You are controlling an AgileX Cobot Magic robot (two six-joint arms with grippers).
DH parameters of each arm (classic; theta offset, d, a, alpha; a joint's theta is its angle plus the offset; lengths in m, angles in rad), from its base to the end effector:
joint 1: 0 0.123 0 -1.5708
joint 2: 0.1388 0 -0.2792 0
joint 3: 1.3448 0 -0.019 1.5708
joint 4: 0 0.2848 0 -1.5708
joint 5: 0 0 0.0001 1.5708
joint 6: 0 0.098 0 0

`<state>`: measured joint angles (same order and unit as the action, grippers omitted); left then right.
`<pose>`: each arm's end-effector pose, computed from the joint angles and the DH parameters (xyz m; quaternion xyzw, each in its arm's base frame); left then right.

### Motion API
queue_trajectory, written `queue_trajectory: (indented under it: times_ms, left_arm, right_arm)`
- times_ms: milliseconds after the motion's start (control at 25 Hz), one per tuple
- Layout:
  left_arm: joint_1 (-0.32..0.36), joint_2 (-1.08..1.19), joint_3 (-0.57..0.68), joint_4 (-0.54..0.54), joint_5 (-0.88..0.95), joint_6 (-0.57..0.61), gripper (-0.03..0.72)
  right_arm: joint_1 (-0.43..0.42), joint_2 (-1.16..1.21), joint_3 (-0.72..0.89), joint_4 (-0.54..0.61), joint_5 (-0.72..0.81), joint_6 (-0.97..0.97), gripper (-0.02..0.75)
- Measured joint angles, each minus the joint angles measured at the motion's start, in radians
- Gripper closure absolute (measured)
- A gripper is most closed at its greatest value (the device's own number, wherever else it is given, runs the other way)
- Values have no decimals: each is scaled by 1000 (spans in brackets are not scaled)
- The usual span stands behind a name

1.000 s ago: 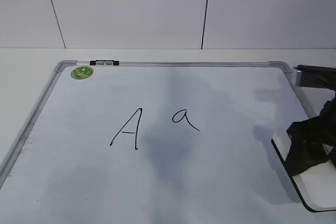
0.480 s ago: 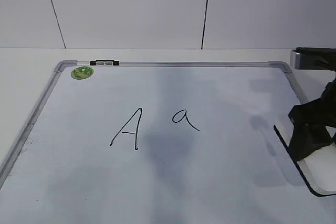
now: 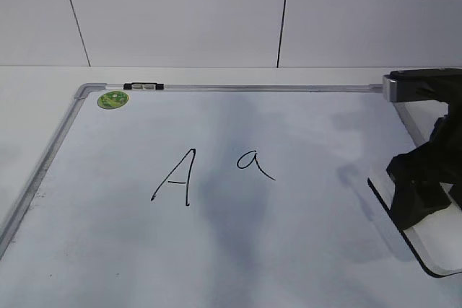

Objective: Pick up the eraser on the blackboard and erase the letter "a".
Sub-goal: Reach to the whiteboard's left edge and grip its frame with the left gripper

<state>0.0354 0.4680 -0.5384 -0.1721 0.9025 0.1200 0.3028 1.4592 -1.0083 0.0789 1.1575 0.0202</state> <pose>0.1211 -0.0089 0.2803 0.0169 0.9127 -0.0519 0.4051 0.2703 0.0919 0.2209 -0.1259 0.9911 0.0400 0.0186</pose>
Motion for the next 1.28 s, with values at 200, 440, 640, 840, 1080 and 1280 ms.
queue_trajectory:
  times_ms: [200,440,640,840,1080,1280]
  left_arm:
    - [0,197,-42,-40,-99,0,449]
    - [0,453,-157,-136,-119,0,449]
    - [0,670,-277,-165,-116,0,453]
    - [0,843,-376,-169,-110,0,453]
    - [0,978,-461,-163,-110,0,453]
    - [0,1067,-492,-150,-104,0,453]
  right_arm:
    - [0,0,0,-2,0,2,186]
    - [0,0,0,-2,0,5,186]
    - [0,0,0,0,-2,5,186]
    - [0,0,0,1,-2,5,186]
    - [0,0,0,-3,-2,7,186]
    - [0,0,0,-3,-2,7,186]
